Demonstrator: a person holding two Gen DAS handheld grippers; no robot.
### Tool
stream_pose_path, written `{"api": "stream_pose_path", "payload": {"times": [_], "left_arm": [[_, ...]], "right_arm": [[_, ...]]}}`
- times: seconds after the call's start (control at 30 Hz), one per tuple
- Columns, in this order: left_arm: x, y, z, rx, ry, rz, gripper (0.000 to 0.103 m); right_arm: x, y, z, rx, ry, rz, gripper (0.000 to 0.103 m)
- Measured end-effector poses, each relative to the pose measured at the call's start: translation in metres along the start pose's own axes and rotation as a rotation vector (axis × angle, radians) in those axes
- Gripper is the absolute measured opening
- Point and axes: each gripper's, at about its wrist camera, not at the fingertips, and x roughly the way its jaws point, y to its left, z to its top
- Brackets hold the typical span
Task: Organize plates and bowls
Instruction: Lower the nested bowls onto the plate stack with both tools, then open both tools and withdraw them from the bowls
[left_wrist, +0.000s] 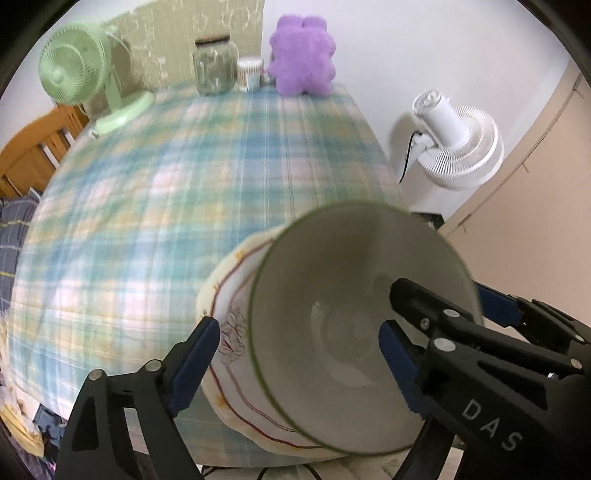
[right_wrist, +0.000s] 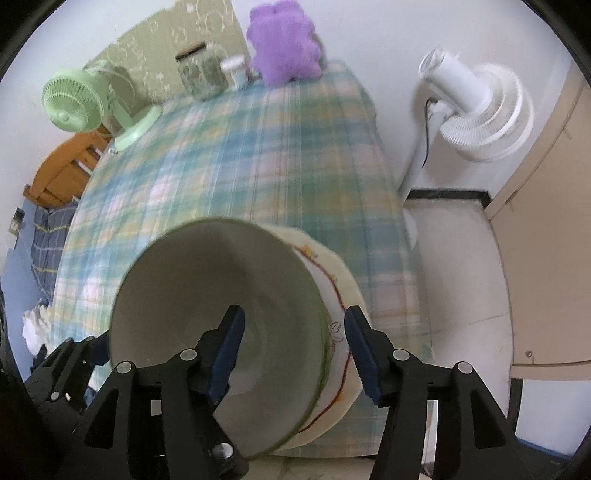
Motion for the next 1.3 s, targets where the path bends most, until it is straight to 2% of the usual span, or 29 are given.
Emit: {"api": "stream_pose_path", "payload": {"times": [0.2, 0.37, 0.7, 0.77, 0.9, 1.17, 1.2, 1.3], "left_arm": [[-0.025, 0.013, 0.005, 0.010, -0.095, 0.016, 0.090], [-0.044, 0.044, 0.007, 0.022, -0.168, 0.022, 0.090], [-0.067, 0.128, 0.002, 0.134, -0.291, 0.030, 0.090], [-0.068, 0.147, -0.002, 0.143, -0.306, 0.039, 0.094], [-0.067, 0.183, -0.014, 0.153, -0.330, 0.068, 0.094], [-0.072, 0.227, -0.050, 0.069, -0.412, 0.099, 0.095], [-0.073, 0.232, -0.058, 0.050, -0.439, 0.110, 0.095], [-0.071, 0.242, -0.077, 0.038, -0.454, 0.143, 0.095]], "right_arm": [[-0.031, 0.010, 0.000, 0.002, -0.112, -0.061, 0.062], [-0.048, 0.026, 0.001, 0.023, -0.187, -0.097, 0.068], [-0.053, 0.107, -0.013, 0.027, -0.311, -0.149, 0.069], [-0.052, 0.123, -0.018, 0.041, -0.335, -0.163, 0.070], [-0.046, 0.151, -0.032, 0.070, -0.400, -0.161, 0.078], [-0.031, 0.189, -0.066, 0.028, -0.446, -0.146, 0.080], [-0.030, 0.192, -0.072, 0.020, -0.455, -0.148, 0.080], [-0.026, 0.198, -0.090, -0.004, -0.488, -0.159, 0.080]]}}
